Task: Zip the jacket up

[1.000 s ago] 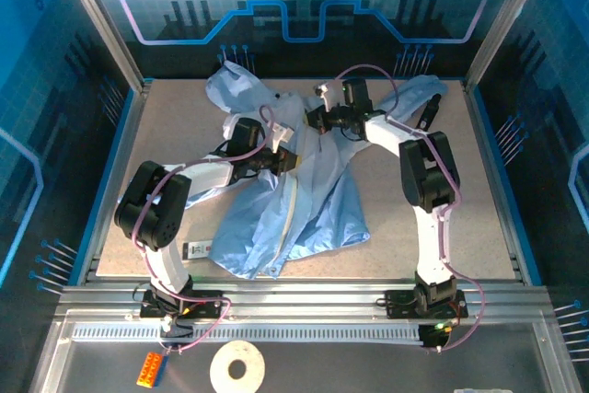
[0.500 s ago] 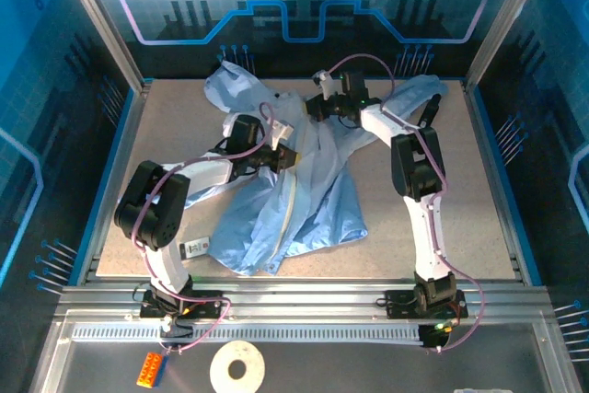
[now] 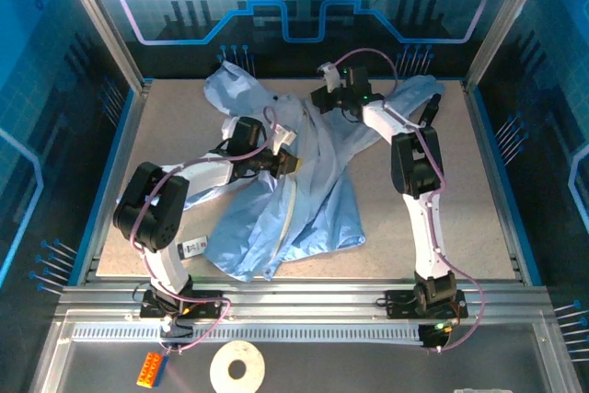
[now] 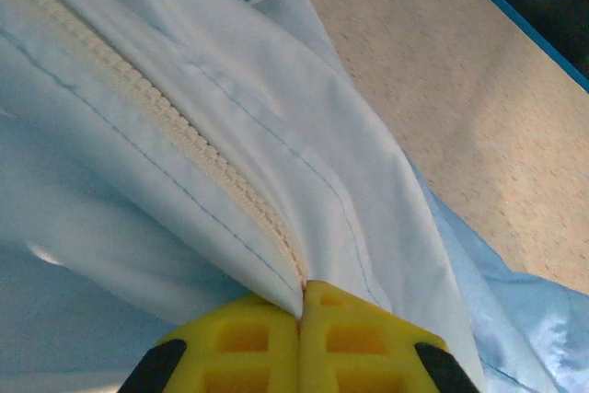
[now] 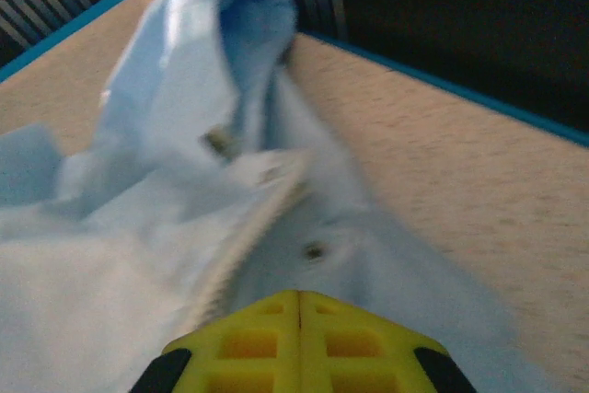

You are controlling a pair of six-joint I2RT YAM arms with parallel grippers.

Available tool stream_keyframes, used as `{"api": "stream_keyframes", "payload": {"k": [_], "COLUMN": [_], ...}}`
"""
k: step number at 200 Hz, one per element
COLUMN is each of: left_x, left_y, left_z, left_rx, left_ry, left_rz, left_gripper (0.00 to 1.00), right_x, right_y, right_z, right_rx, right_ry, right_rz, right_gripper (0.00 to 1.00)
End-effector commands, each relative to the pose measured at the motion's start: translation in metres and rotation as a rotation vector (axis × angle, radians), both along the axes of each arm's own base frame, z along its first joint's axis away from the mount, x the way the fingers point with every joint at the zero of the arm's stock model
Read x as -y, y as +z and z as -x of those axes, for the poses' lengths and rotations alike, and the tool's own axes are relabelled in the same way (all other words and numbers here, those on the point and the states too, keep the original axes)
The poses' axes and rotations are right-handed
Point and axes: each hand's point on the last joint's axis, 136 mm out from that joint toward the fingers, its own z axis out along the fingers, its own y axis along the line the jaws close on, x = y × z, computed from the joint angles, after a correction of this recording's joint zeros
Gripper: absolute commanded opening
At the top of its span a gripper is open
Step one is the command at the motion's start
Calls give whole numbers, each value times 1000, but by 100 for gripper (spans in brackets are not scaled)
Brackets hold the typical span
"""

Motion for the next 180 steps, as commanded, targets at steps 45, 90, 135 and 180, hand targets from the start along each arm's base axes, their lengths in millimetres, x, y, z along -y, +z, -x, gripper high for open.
{"api": "stream_keyframes", "payload": {"k": [45,90,135,180], "left_x": [5,-4,-12,-11], "left_y": [5,-23,8,16], "left_z": [22,-2,-27,-74], "left_rx": [-2,-91,-71,-160], "left_ry": [-90,5,149,359], "left_rz": [-1,-108,-118,-126], "left_gripper": [0,20,49,53], "right_x": [35,21,16,1], "right_y": [29,21,9,-6], "right_z": [-4,50,72,82], "right_rx": [48,-41,-106,-169], "right_ry": [-47,-43,-61,-51], "right_rz": [-42,-51,-86,-81], "right_gripper": [0,5,23,46]}}
